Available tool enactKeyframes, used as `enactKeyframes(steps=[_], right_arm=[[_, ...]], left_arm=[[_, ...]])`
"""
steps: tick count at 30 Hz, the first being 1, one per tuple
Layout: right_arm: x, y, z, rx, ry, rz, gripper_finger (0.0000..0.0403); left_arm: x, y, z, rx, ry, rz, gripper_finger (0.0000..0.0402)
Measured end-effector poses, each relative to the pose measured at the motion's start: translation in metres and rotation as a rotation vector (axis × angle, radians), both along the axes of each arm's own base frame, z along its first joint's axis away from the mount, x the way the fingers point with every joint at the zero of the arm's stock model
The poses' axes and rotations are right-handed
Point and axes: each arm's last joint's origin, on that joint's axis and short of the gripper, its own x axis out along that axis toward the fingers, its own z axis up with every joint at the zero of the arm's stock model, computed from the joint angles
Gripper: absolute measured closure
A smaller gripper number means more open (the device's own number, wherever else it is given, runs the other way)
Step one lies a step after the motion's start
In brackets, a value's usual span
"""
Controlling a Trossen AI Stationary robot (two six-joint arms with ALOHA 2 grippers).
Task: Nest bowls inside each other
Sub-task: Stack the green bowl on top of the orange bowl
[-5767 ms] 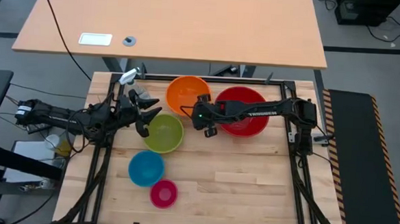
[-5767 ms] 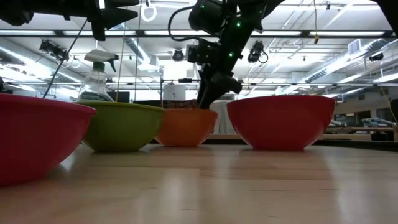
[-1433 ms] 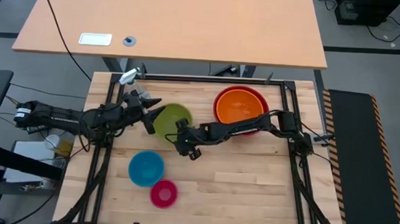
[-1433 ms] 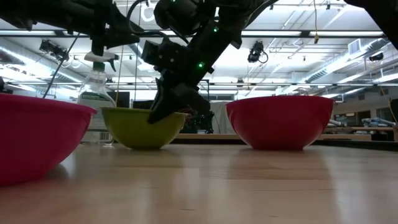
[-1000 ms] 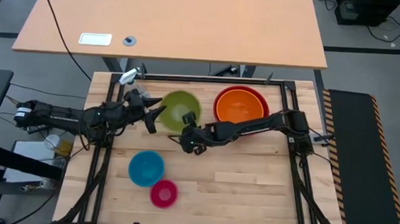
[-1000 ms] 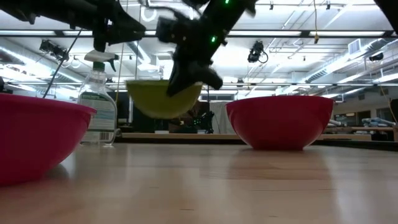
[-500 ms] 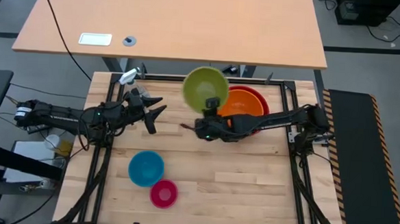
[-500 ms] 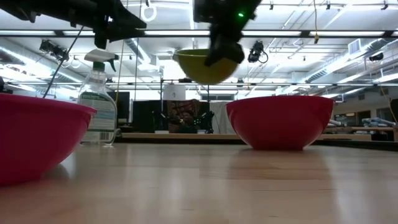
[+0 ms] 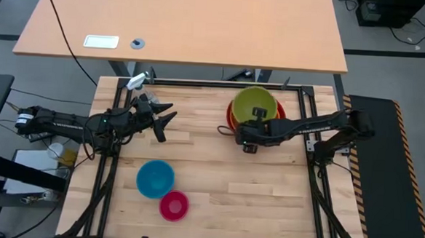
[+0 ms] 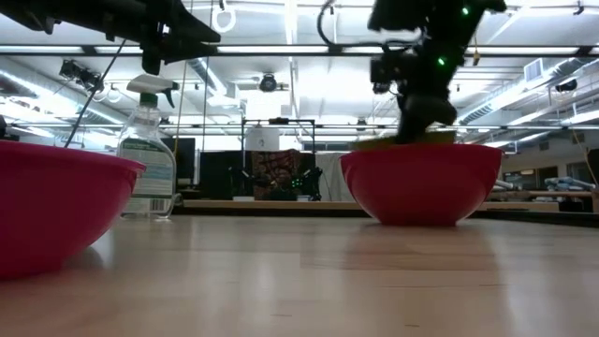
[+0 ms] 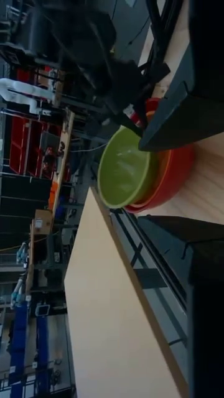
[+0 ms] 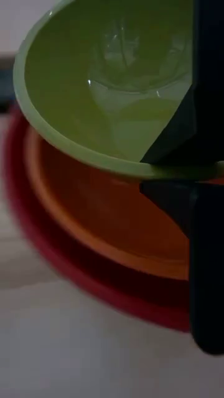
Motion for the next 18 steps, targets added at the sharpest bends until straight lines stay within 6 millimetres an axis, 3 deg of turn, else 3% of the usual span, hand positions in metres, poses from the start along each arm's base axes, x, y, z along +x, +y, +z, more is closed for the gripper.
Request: enactKeyframes(steps=[5,10,18], right_arm=[[-0.006,-0.009,-0.018,0.154,0.000,0.007,0.0352],[-0.005,-0.010,-0.020,0.204,0.003,0.049,0.0302],[0.000,-0.006,0.019,0.202,-0.049,0.058,0.0197]], left_arm=[[0.000,0.000,0.000,-0.002,-0.001,0.000,0.0221],[0.000,0.000,0.000,-0.006,-0.003,0.000,0.0221],[0.000,0.000,0.000,-0.010,-0.001,-0.009,0.0221]])
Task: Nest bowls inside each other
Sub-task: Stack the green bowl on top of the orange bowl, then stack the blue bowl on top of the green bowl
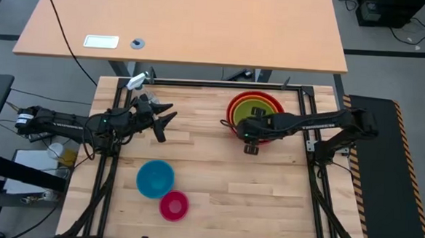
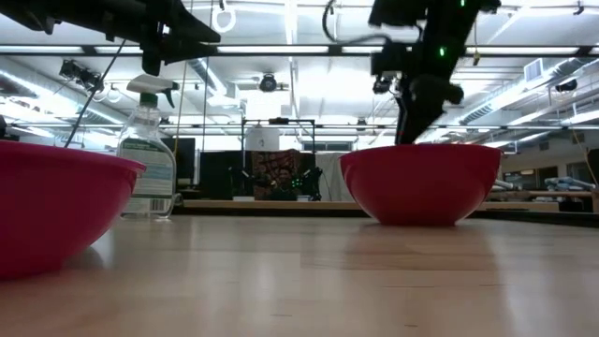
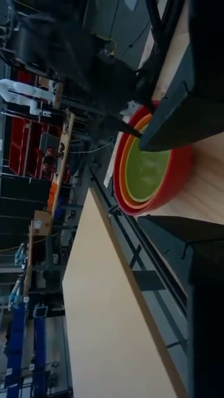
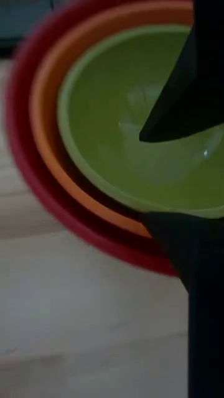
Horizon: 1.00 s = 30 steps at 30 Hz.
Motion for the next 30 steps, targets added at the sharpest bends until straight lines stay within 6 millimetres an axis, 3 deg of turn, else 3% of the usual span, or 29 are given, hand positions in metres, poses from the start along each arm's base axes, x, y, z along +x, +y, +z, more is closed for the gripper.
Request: enactKeyframes(steps=[6,10,14,17,21,27,30], right_arm=[[0.011,0.013,0.029,-0.016,-0.132,0.048,0.0164],[0.034,0.031,0.026,0.010,-0.277,0.134,0.0166],[0.056,0.051,0.011,0.121,-0.348,0.267,0.0174],[0.057,0.062,0.007,0.136,-0.342,0.321,0.0180],[0.057,0.074,-0.001,0.124,-0.435,0.383,0.0186],[0.057,0.087,-0.017,0.124,-0.552,0.448,0.0188],[0.055,0.088,-0.021,0.121,-0.533,0.449,0.0188]], left_arm=[[0.000,0.000,-0.002,-0.019,0.007,-0.010,0.0221],[0.001,-0.001,-0.002,-0.027,0.008,-0.044,0.0221],[0.004,-0.011,0.002,-0.111,0.045,-0.243,0.0221],[0.012,-0.025,0.008,-0.181,0.225,-0.279,0.0221],[0.027,-0.053,0.000,-0.254,0.517,-0.345,0.0221],[0.033,-0.093,-0.025,-0.395,0.971,-0.402,0.0221],[0.035,-0.105,-0.037,-0.408,1.101,-0.369,0.0221]])
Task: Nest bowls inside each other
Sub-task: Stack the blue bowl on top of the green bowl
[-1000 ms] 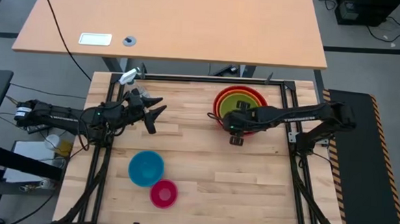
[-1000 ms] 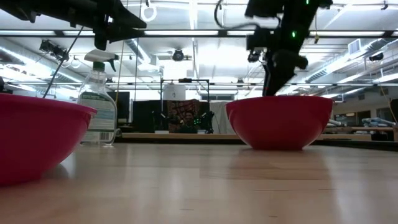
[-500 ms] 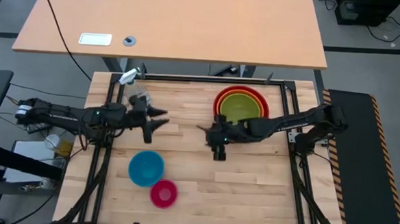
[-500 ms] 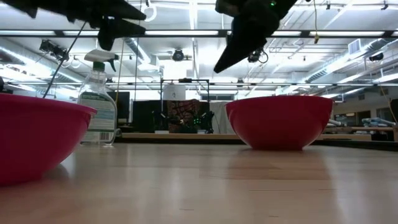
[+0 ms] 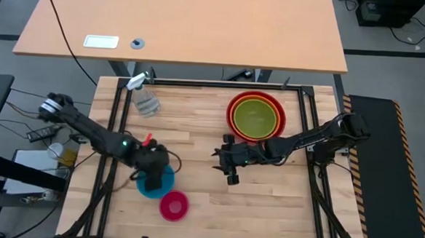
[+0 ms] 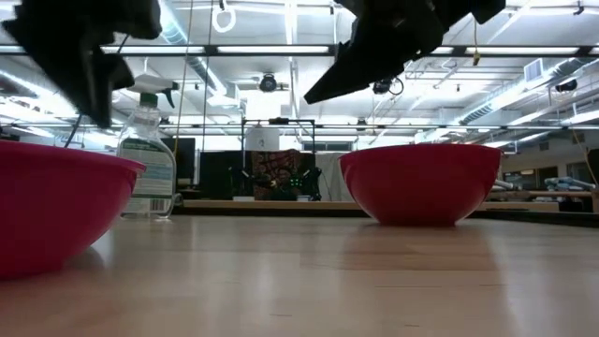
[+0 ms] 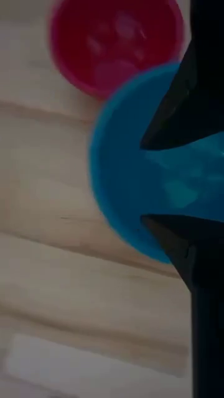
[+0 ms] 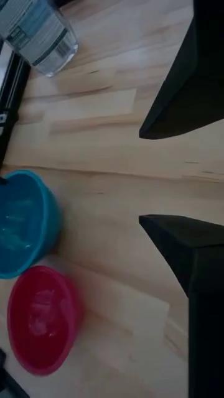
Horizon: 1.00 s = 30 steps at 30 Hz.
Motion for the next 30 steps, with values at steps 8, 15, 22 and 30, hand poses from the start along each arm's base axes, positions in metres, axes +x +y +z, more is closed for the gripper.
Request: enactKeyframes(steps=[8,15,22,30], right_arm=[[-0.002,0.002,-0.003,0.000,0.012,0.005,0.0188],[-0.012,0.008,-0.018,-0.037,0.050,-0.018,0.0191],[-0.011,0.008,-0.018,-0.037,0.037,-0.018,0.0196],[-0.009,0.009,-0.015,-0.031,0.008,0.002,0.0200]], left_arm=[[0.014,0.002,-0.026,0.071,0.139,0.004,0.0221],[0.018,0.007,-0.035,0.058,0.219,-0.066,0.0222],[0.010,0.010,-0.029,0.055,0.244,-0.072,0.0222],[0.009,0.026,-0.030,0.161,0.287,-0.024,0.0222]])
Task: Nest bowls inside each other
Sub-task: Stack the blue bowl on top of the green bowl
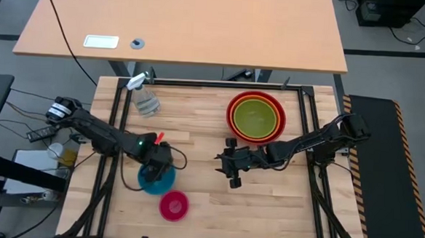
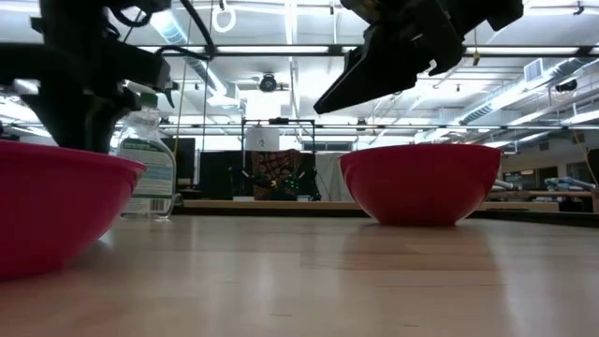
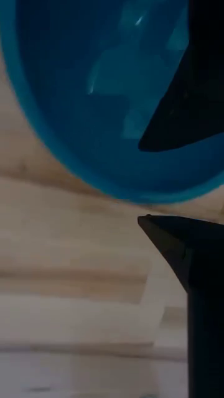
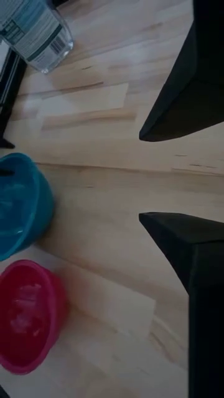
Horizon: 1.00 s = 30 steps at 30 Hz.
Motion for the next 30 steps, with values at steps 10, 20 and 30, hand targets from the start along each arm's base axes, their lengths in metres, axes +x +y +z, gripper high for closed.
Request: enactKeyframes(steps=[10,20,30], right_arm=[[-0.001,0.002,-0.001,-0.005,0.015,0.009,0.0200],[-0.004,0.015,0.000,-0.008,-0.003,0.053,0.0200],[-0.018,0.023,0.010,-0.026,0.020,0.021,0.0215]], left_arm=[[0.006,0.019,-0.008,-0.063,0.034,0.000,0.0222],[0.009,0.023,-0.013,-0.128,0.056,-0.040,0.0382],[0.044,0.045,0.028,-0.017,-0.217,-0.013,0.0392]])
